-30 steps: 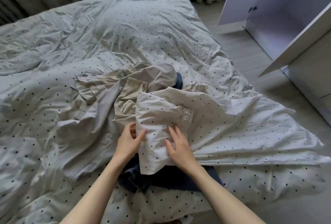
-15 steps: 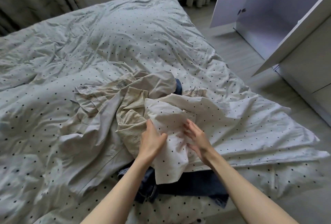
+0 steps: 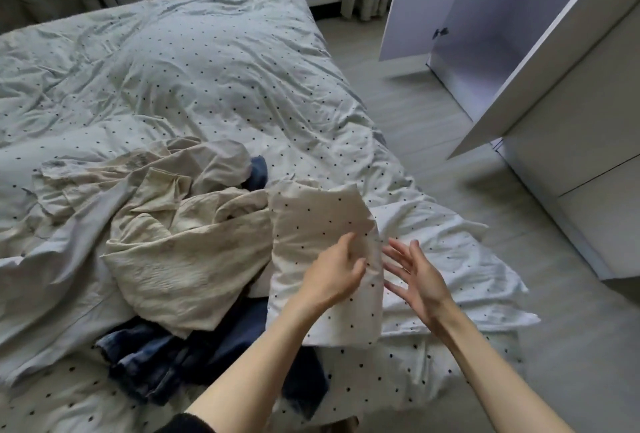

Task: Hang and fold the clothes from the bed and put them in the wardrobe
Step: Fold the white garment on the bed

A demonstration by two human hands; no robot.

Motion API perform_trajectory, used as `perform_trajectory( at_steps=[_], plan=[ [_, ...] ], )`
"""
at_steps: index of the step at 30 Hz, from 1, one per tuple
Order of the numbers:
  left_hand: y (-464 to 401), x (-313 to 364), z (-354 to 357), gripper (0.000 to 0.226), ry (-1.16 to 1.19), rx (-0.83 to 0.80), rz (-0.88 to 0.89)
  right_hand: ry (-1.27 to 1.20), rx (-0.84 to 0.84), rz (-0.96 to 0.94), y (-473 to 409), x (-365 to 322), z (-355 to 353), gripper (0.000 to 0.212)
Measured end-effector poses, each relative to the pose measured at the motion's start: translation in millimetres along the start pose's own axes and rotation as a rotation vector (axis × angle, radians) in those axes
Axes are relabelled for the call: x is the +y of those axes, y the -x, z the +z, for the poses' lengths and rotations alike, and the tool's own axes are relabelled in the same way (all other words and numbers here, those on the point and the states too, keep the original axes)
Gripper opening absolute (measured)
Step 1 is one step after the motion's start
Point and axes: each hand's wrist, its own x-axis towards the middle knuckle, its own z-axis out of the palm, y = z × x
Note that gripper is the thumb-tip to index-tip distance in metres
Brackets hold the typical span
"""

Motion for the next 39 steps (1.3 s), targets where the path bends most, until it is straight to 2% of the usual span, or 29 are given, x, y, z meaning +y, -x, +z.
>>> perform_trajectory(
  at_steps=[1, 3, 7, 9, 12, 16, 23, 26, 32, 34, 36, 39],
  plan=[
    [-4.9, -0.8, 13.5, 0.053, -0.037, -0.037, -0.002, 0.06, 0.006, -0.002, -2.6, 2.5, -13.0, 0.039],
    [-7.4, -14.2, 29.5, 0.05, -0.04, -0.01, -0.04, 0.214, 0.007, 0.009, -8.6, 12.0, -31.3, 0.041],
    [6.6, -62.2, 29.3, 0.047, -0.027, 0.191, -0.237, 0.593, -0.105, -0.075, -22.6, 40.2, -35.5, 0.046],
    [7.9, -81.3, 23.6, 0.05, -0.007, 0.228, -0.343, 0.77, -0.179, -0.131, -33.3, 53.2, -26.2, 0.049],
    [-2.8, -91.6, 22.9, 0.053, 0.167, 0.184, -0.414, 0.996, -0.198, -0.167, -47.0, 68.1, -12.3, 0.053],
    [-27.2, -89.6, 33.6, 0.042, 0.434, 0.155, -0.423, 1.095, -0.225, -0.167, -55.0, 81.1, -7.8, 0.057],
    [-39.9, -77.2, 33.0, 0.041, 0.426, 0.265, -0.378, 1.074, -0.289, -0.159, -49.9, 72.4, -10.4, 0.055],
    [-30.7, -64.1, 8.8, 0.047, 0.262, 0.33, -0.317, 0.977, -0.311, -0.169, -44.0, 60.9, 5.3, 0.054],
    [-17.0, -23.7, -83.3, 0.051, -0.132, 0.373, -0.307, 0.67, -0.543, -0.168, -39.7, 28.5, 47.8, 0.047],
    [-19.7, -2.8, -88.0, 0.053, -0.196, 0.362, -0.312, 0.639, -0.5, -0.155, -42.8, 15.6, 37.0, 0.042],
    [-22.4, 17.9, -69.3, 0.056, -0.226, 0.29, -0.27, 0.547, -0.36, -0.124, -44.5, 6.0, 10.8, 0.038],
    [-25.3, 39.9, -16.0, 0.058, -0.215, 0.037, -0.13, 0.363, -0.16, -0.041, -43.5, 3.4, -40.5, 0.04]
  ],
)
